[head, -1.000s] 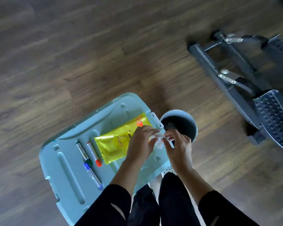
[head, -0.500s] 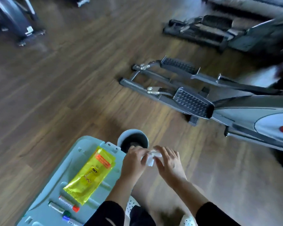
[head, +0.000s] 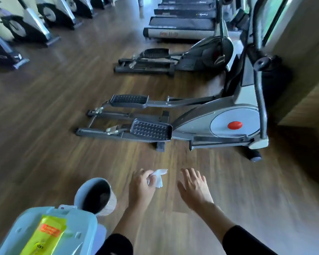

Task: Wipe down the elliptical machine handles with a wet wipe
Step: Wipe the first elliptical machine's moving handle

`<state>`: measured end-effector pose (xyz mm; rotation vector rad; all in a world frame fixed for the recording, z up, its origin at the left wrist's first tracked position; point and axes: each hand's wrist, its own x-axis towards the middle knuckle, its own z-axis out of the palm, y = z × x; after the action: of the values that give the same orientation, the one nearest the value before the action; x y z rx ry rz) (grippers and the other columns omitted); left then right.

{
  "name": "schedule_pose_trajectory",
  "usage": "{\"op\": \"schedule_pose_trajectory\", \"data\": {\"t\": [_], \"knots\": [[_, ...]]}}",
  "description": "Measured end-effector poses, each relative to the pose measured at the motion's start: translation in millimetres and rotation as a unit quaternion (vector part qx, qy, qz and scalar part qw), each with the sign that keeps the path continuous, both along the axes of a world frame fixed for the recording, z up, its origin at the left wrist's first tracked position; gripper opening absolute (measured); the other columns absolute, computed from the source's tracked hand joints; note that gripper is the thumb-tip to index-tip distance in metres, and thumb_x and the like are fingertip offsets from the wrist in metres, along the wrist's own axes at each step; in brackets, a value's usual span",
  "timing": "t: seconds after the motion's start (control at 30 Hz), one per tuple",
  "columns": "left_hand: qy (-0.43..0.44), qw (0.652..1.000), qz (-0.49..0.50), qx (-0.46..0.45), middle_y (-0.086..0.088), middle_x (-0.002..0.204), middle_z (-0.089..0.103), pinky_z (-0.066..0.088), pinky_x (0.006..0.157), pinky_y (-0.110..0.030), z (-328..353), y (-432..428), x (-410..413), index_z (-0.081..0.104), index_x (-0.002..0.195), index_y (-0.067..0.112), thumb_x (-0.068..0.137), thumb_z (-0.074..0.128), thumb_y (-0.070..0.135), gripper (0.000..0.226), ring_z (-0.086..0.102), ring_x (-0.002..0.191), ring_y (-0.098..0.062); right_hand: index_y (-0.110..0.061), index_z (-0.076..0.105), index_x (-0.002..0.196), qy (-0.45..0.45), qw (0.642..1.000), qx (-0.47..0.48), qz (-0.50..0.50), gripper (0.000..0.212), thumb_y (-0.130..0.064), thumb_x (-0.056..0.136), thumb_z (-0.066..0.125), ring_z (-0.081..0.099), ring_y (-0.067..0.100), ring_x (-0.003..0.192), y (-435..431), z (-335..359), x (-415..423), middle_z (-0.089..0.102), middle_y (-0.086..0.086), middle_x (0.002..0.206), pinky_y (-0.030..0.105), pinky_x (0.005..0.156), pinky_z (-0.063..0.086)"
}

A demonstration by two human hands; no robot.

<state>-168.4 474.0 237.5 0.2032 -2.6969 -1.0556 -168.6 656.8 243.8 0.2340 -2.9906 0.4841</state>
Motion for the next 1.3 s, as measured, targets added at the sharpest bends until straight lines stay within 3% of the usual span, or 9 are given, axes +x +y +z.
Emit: {"op": "schedule_pose_trajectory", "data": {"t": [0.1, 0.2, 0.37, 0.63, 0.77, 0.87, 1.0, 1.13, 1.3], "knots": [[0.03, 1.0, 0.007, 0.007, 0.013, 0.066, 0.05, 0.027, 0.061, -0.015, 15, 64, -14, 0.067, 0.071, 0.013, 0.078, 0.052, 0.026, 0.02, 0.044, 0.067, -0.011, -0.017, 0.064, 0.096, -0.013, 0.999, 0.026, -0.018, 0.034, -0.04, 0.083, 0.043, 0.062, 0.026, 0.072, 66, 14, -13, 0.062, 0.003, 0.087, 0.038, 0.06, 0.052], [0.011, 1.0, 0.013, 0.017, 0.007, 0.068, 0.057, 0.035, 0.062, -0.022, 30, 118, -34, 0.069, 0.076, 0.012, 0.078, 0.069, 0.007, 0.005, 0.051, 0.07, -0.017, -0.016, 0.065, 0.091, -0.016, 0.998, 0.036, -0.04, 0.026, -0.036, 0.078, 0.054, 0.062, 0.026, 0.069, 117, 32, -30, 0.062, 0.003, 0.083, 0.038, 0.058, 0.052], [0.029, 0.999, -0.016, 0.029, 0.004, 0.073, 0.06, 0.039, 0.062, -0.027, 59, 178, -86, 0.07, 0.081, 0.013, 0.078, 0.068, 0.008, 0.007, 0.056, 0.072, -0.022, -0.014, 0.065, 0.093, -0.013, 0.999, 0.034, -0.04, 0.033, -0.036, 0.079, 0.044, 0.062, 0.028, 0.072, 167, 60, -77, 0.063, 0.005, 0.085, 0.04, 0.059, 0.052], [0.168, 0.985, -0.016, 0.036, -0.001, 0.075, 0.066, 0.047, 0.068, -0.034, 115, 211, -209, 0.073, 0.086, 0.011, 0.079, 0.059, 0.019, 0.018, 0.056, 0.074, -0.025, -0.017, 0.046, 0.133, 0.041, 0.998, -0.026, -0.036, 0.041, -0.039, 0.1, 0.039, 0.047, 0.025, 0.118, 204, 107, -202, 0.05, 0.005, 0.129, 0.037, 0.097, 0.036], [0.26, 0.964, 0.028, 0.047, -0.001, 0.073, 0.067, 0.04, 0.068, -0.023, 169, 218, -263, 0.073, 0.083, 0.012, 0.077, 0.058, 0.022, 0.019, 0.058, 0.07, -0.023, -0.014, 0.053, 0.12, 0.145, 0.986, -0.071, -0.029, 0.039, -0.041, 0.095, 0.04, 0.056, 0.031, 0.1, 208, 155, -267, 0.057, 0.008, 0.116, 0.042, 0.083, 0.046], [0.289, 0.953, 0.051, 0.072, 0.001, 0.075, 0.068, 0.05, 0.067, -0.035, 209, 221, -296, 0.073, 0.088, 0.018, 0.079, 0.054, 0.032, 0.025, 0.062, 0.071, -0.024, -0.012, 0.054, 0.118, 0.219, 0.97, -0.106, -0.015, 0.041, -0.04, 0.093, 0.04, 0.056, 0.032, 0.094, 213, 196, -307, 0.057, 0.009, 0.113, 0.042, 0.079, 0.048], [0.352, 0.924, 0.109, 0.102, -0.004, 0.079, 0.073, 0.054, 0.066, -0.034, 262, 232, -327, 0.073, 0.091, 0.016, 0.078, 0.058, 0.025, 0.022, 0.067, 0.069, -0.026, -0.004, 0.049, 0.127, 0.318, 0.943, -0.103, -0.004, 0.047, -0.038, 0.096, 0.041, 0.05, 0.033, 0.108, 226, 253, -355, 0.051, 0.015, 0.126, 0.041, 0.09, 0.042], [0.422, 0.883, 0.181, 0.093, -0.006, 0.076, 0.069, 0.041, 0.065, -0.016, 311, 246, -350, 0.073, 0.088, 0.015, 0.077, 0.061, 0.017, 0.016, 0.063, 0.069, -0.029, -0.002, 0.047, 0.13, 0.37, 0.919, -0.132, 0.03, 0.049, -0.037, 0.097, 0.042, 0.047, 0.035, 0.112, 237, 306, -393, 0.05, 0.018, 0.127, 0.041, 0.095, 0.037], [0.509, 0.822, 0.247, 0.069, -0.004, 0.073, 0.063, 0.043, 0.067, -0.029, 367, 258, -371, 0.073, 0.088, 0.013, 0.076, 0.063, 0.01, 0.016, 0.058, 0.069, -0.03, -0.007, 0.046, 0.133, 0.384, 0.907, -0.138, 0.105, 0.05, -0.043, 0.099, 0.038, 0.049, 0.034, 0.109, 239, 360, -435, 0.051, 0.015, 0.125, 0.043, 0.089, 0.041]]}}
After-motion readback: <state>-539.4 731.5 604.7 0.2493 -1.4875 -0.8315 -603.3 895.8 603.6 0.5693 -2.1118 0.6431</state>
